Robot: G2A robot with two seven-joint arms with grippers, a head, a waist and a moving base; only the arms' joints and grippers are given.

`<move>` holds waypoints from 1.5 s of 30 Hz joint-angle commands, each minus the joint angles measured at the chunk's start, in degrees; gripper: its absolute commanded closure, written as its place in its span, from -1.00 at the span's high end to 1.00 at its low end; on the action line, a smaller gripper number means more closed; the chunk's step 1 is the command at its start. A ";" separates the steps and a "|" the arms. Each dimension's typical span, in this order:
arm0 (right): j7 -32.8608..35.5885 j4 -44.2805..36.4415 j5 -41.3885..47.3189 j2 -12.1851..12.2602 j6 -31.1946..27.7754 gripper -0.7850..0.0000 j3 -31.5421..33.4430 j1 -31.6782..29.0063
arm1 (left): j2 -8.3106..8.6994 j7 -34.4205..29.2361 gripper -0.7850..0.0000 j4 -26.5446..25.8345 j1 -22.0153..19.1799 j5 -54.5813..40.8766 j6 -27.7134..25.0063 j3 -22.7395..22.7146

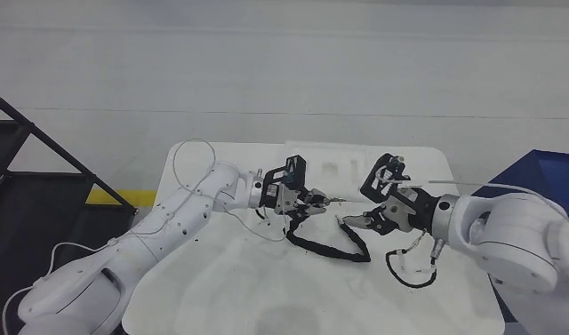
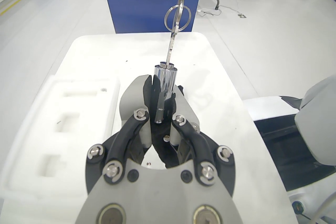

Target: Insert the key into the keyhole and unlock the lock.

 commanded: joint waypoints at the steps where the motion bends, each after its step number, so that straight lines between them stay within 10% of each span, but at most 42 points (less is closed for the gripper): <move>1: -0.94 -0.13 0.49 0.18 -0.78 1.00 1.63 -1.32 | -0.48 -2.70 -1.00 0.86 0.01 0.74 2.15 0.38; 22: -6.58 1.72 3.36 0.87 -6.19 1.00 6.49 -7.67 | -8.04 -17.71 -1.00 12.00 -2.77 0.86 1.69 6.15; 24: -7.28 2.70 3.53 0.86 -6.96 1.00 6.29 -7.61 | -8.56 -18.69 -0.22 12.64 -3.07 0.64 0.82 6.40; 25: -7.45 3.25 3.42 0.86 -7.26 1.00 6.06 -7.58 | -8.79 -19.11 0.98 12.87 -3.19 0.46 -0.38 6.60; 33: -9.95 8.10 3.93 0.59 -9.77 1.00 3.29 -5.99 | -8.78 -15.78 1.00 12.90 -4.63 -3.05 -3.04 5.40; 45: -17.09 21.42 10.60 -0.19 -22.96 1.00 0.28 4.05 | -2.50 -4.84 1.00 6.37 -11.43 -6.23 -3.04 4.54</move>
